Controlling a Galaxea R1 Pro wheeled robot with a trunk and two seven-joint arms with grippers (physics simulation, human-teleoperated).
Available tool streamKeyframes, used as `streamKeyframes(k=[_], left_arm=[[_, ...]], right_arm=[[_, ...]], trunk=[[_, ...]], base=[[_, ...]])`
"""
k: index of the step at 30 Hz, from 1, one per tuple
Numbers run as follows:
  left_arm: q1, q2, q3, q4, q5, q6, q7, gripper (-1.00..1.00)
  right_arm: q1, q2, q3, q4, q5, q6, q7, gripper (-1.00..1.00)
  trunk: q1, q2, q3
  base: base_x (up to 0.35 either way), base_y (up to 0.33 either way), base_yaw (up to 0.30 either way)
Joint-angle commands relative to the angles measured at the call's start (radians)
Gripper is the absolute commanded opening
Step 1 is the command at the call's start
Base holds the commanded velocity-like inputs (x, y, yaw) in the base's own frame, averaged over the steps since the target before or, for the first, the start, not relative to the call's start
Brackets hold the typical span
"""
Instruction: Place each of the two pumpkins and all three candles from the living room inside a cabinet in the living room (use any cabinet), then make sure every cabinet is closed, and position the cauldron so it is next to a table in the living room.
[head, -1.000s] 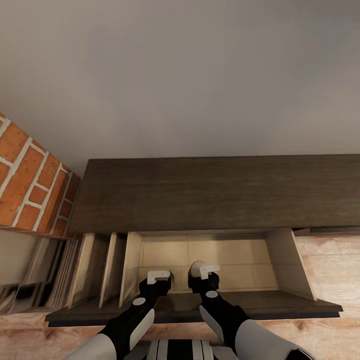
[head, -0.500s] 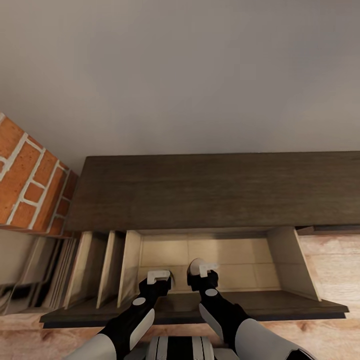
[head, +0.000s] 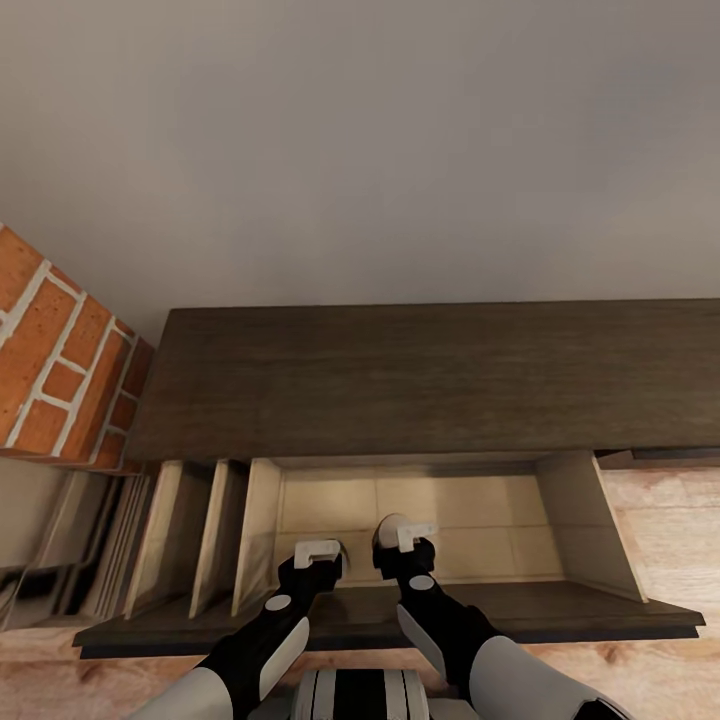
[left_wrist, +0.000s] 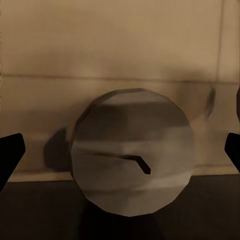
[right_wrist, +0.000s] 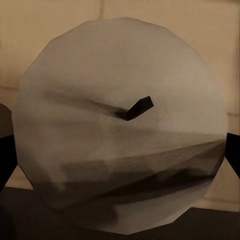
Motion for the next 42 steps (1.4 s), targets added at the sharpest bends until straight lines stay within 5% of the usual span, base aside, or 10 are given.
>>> streamKeyframes(k=[1,38,42], left_arm=[[0.0,0.0,0.0,0.0,0.0,0.0,0.0,1.0],[0.0,0.01,0.0,-0.034,0.001,0.001,0.0,1.0],[0.0,0.01,0.0,-0.035,0.001,0.002,0.0,1.0]], right_arm=[[0.0,0.0,0.0,0.0,0.0,0.0,0.0,-1.0],[0.003,0.003,0.003,0.065,-0.005,-0.026,0.008,-1.0],[0.003,0.003,0.003,0.065,-0.005,-0.026,0.008,-1.0]], trunk=[[0.0,0.0,0.0],[0.011,-0.021,-0.009],[0.027,-0.049,-0.022]], base=[[0.0,0.0,0.0],[0.0,0.0,0.0],[0.0,0.0,0.0]])
